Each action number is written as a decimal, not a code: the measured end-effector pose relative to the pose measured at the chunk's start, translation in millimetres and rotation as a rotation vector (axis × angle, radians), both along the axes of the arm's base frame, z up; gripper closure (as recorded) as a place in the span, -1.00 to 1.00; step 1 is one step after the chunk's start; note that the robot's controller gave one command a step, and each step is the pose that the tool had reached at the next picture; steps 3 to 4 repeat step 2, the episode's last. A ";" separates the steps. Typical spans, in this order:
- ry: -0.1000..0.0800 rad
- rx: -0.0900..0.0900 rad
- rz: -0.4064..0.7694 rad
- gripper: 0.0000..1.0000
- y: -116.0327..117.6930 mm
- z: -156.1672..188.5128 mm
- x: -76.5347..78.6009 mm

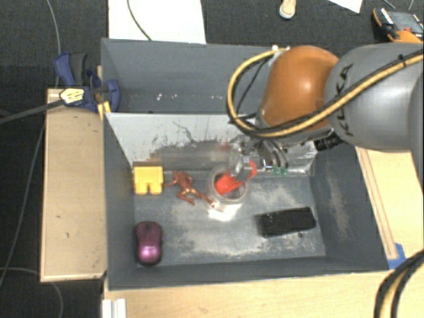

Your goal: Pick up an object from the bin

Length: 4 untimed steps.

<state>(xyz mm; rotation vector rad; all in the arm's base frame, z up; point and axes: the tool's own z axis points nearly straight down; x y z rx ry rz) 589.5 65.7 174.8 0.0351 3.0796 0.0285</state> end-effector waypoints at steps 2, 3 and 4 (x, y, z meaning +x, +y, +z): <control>-0.003 -0.007 0.127 1.00 -9.3 -5.1 -19.5; -0.003 -0.007 0.127 1.00 -9.3 -5.1 -19.5; -0.003 -0.007 0.127 1.00 -9.3 -5.1 -19.5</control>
Offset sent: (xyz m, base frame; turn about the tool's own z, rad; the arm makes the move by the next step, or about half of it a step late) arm -0.0199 -0.0089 -0.0059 -0.1284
